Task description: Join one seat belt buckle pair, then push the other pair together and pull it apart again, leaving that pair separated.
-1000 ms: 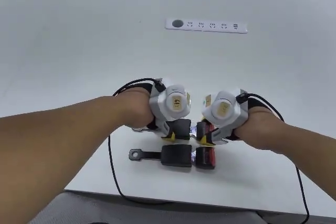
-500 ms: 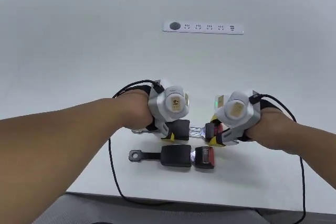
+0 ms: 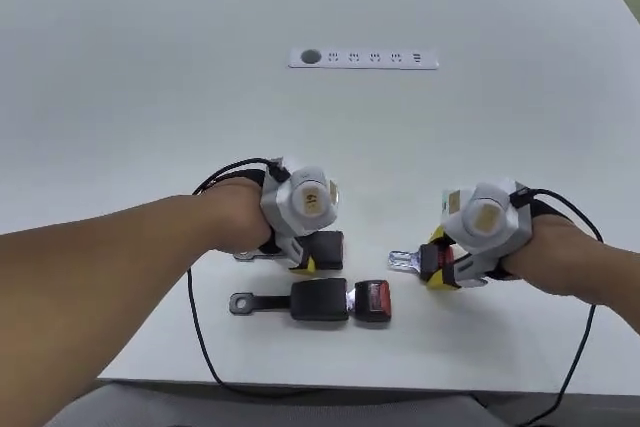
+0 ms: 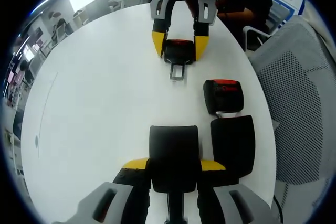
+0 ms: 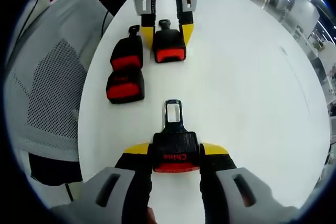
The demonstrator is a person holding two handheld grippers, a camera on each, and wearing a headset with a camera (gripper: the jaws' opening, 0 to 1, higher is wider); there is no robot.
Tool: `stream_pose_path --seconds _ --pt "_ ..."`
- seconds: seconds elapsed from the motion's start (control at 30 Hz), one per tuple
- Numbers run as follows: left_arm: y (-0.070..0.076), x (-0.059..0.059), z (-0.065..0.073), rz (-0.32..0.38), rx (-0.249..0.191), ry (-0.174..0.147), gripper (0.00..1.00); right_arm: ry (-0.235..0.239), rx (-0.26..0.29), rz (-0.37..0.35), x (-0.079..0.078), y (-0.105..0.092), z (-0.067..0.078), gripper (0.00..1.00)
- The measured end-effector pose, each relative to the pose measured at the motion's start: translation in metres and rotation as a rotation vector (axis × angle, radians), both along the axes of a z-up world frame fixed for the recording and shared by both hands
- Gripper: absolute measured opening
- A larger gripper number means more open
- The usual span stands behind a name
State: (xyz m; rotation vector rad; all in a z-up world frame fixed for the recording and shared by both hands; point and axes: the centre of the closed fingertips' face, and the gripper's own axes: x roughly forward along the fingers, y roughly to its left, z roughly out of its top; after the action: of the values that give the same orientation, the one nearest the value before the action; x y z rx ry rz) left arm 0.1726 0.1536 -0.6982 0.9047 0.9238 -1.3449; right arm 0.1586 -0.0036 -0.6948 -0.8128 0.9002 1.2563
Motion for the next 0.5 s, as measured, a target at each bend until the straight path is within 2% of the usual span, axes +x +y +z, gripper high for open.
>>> stream_pose_path --seconds 0.13,0.3,0.43,0.5 --pt "-0.0007 -0.0023 0.0023 0.006 -0.005 0.0 0.34 0.014 -0.005 -0.027 -0.002 -0.0118 -0.0011 0.35" --pt "-0.0007 -0.0022 0.0022 0.007 0.005 -0.006 0.34 0.014 -0.01 -0.028 -0.0008 -0.0117 -0.0002 0.35" --pt "-0.0023 -0.0043 0.0035 0.023 0.011 -0.013 0.34 -0.012 -0.029 -0.012 -0.0022 -0.0094 0.0011 0.37" --pt "-0.003 -0.0026 0.0035 -0.006 0.011 -0.038 0.35 -0.025 -0.034 -0.019 0.0 -0.0109 0.0023 0.39"
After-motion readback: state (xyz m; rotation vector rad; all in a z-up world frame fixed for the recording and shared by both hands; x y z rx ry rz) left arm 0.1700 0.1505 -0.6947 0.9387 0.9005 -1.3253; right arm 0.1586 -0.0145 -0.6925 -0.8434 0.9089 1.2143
